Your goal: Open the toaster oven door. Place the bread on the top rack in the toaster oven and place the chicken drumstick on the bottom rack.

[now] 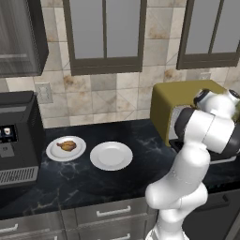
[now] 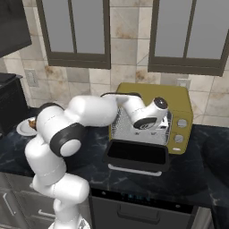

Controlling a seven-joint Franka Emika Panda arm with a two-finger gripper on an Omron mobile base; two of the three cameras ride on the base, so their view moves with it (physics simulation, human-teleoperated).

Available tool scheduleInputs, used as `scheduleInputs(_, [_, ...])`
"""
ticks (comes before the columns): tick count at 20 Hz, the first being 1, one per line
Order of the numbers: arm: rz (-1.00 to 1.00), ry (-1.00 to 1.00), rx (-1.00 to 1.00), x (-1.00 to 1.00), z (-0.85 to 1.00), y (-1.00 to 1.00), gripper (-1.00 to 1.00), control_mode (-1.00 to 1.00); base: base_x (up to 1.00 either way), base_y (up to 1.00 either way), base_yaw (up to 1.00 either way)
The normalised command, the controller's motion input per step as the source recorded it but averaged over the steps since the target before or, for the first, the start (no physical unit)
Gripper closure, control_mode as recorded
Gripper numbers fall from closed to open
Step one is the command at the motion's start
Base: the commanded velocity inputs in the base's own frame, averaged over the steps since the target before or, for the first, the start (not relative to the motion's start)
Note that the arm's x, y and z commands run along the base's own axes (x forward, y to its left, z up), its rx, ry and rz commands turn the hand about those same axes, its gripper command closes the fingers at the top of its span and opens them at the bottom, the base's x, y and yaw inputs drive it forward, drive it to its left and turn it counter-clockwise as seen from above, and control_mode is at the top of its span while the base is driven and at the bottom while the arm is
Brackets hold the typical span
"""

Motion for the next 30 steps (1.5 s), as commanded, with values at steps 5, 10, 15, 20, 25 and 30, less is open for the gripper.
scheduleInputs(5, [0.0,0.07,-0.03,-1.0,-0.27,-0.08,-1.0,-1.0,0.0,0.0,0.0])
scheduleInputs(10, [0.0,0.05,-0.05,-0.97,-0.06,-0.05,-1.0,-1.0,0.0,0.0,0.0])
scheduleInputs(15, [0.0,0.0,-0.05,-0.16,0.94,0.22,-1.0,-1.0,0.0,0.0,0.0])
scheduleInputs(20, [0.05,0.01,-0.06,-0.33,0.95,0.89,-1.0,-1.0,0.0,0.0,0.0])
scheduleInputs(25, [0.12,0.1,-0.03,-0.95,0.4,1.0,-1.0,-1.0,0.0,0.0,0.0])
scheduleInputs(30, [0.11,0.17,-0.01,-0.61,0.22,1.0,-1.0,-1.0,0.0,0.0,0.0])
